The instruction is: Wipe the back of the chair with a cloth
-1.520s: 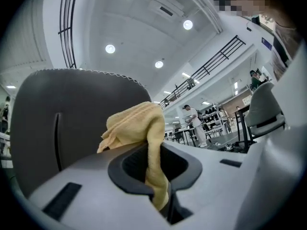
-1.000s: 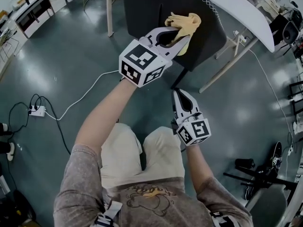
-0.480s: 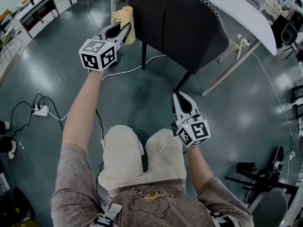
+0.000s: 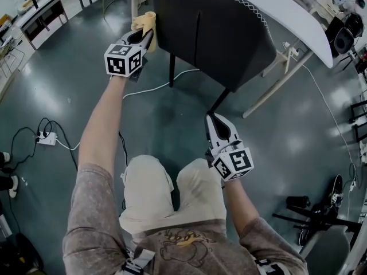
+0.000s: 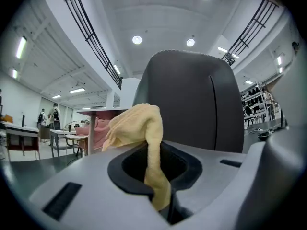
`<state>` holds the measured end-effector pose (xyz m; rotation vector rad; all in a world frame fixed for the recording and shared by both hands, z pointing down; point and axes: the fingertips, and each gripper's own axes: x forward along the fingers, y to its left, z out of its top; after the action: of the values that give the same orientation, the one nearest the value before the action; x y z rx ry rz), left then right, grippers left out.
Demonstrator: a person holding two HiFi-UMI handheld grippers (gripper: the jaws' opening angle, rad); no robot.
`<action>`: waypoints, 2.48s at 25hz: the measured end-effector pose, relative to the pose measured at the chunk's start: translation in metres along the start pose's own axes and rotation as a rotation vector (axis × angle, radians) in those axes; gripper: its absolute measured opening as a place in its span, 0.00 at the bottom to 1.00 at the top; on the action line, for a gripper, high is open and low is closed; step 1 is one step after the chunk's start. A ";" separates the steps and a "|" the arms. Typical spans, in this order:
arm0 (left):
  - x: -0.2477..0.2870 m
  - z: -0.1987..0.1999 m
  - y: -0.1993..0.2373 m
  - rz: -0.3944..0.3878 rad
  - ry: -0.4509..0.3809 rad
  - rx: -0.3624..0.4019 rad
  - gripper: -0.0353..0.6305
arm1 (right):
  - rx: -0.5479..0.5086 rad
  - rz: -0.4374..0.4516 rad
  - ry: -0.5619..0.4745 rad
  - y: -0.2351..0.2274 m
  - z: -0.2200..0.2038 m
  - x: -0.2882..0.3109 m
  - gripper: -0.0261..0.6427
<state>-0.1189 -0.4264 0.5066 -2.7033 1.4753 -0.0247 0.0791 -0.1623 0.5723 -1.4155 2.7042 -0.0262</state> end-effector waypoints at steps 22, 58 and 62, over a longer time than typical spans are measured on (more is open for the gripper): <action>0.014 0.016 -0.133 -0.251 -0.033 -0.026 0.13 | 0.024 -0.010 -0.026 0.000 0.002 -0.011 0.08; 0.004 0.024 -0.296 -0.565 -0.063 0.014 0.13 | 0.034 -0.020 -0.055 -0.001 0.013 -0.027 0.08; -0.001 0.012 -0.249 -0.480 -0.044 -0.009 0.13 | 0.033 -0.014 -0.054 0.002 0.012 -0.024 0.08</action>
<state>0.0901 -0.2904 0.5105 -2.9702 0.7862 0.0189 0.0919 -0.1412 0.5615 -1.4048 2.6385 -0.0324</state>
